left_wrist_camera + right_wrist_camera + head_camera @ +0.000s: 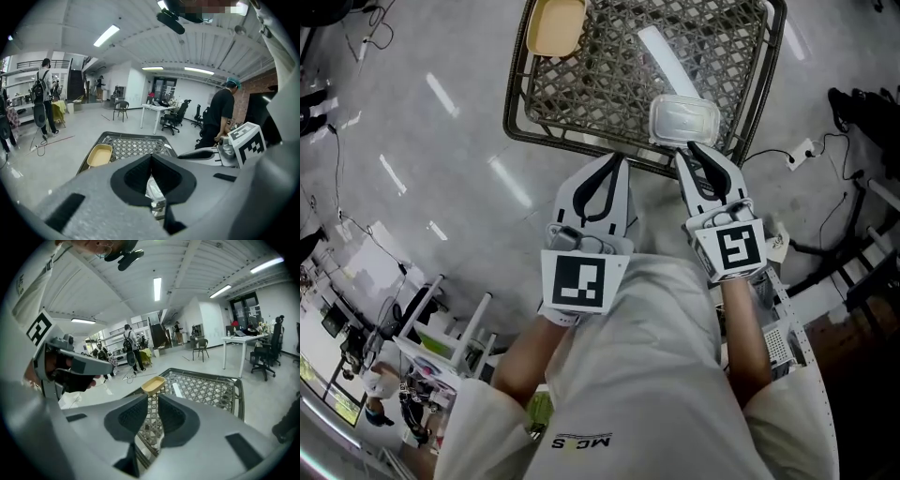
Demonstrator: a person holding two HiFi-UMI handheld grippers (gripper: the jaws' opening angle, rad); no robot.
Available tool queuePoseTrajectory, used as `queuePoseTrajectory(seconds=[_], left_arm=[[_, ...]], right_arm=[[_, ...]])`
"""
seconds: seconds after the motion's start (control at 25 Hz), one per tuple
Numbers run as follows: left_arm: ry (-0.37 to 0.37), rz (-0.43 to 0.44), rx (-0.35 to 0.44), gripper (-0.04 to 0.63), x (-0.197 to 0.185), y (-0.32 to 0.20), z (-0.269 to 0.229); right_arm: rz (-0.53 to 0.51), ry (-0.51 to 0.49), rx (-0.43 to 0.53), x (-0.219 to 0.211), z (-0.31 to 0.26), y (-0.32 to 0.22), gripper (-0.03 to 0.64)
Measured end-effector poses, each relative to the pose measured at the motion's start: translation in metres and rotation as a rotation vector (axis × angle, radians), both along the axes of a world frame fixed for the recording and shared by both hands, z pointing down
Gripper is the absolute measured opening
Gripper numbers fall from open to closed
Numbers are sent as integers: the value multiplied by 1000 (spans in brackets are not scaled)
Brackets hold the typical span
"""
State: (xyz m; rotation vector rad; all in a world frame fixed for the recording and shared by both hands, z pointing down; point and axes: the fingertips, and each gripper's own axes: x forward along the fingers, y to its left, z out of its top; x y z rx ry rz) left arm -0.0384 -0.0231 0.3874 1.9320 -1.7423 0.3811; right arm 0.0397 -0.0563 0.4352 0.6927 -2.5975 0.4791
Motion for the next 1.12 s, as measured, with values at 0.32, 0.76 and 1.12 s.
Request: queuePoseTrajectory(seconds=[0.32,0.76,1.12], left_arm=[[20,-14,-44,25,-11,2,41],[36,-31,-77,25,-15,1,67],[51,-67,-99,25,-24,6,78]], right_arm=[[-48,81,-47,-13,63,8,109],[-86,197,-125,-24,144,25,149],[-125,335,-116,-19,204,35,150]])
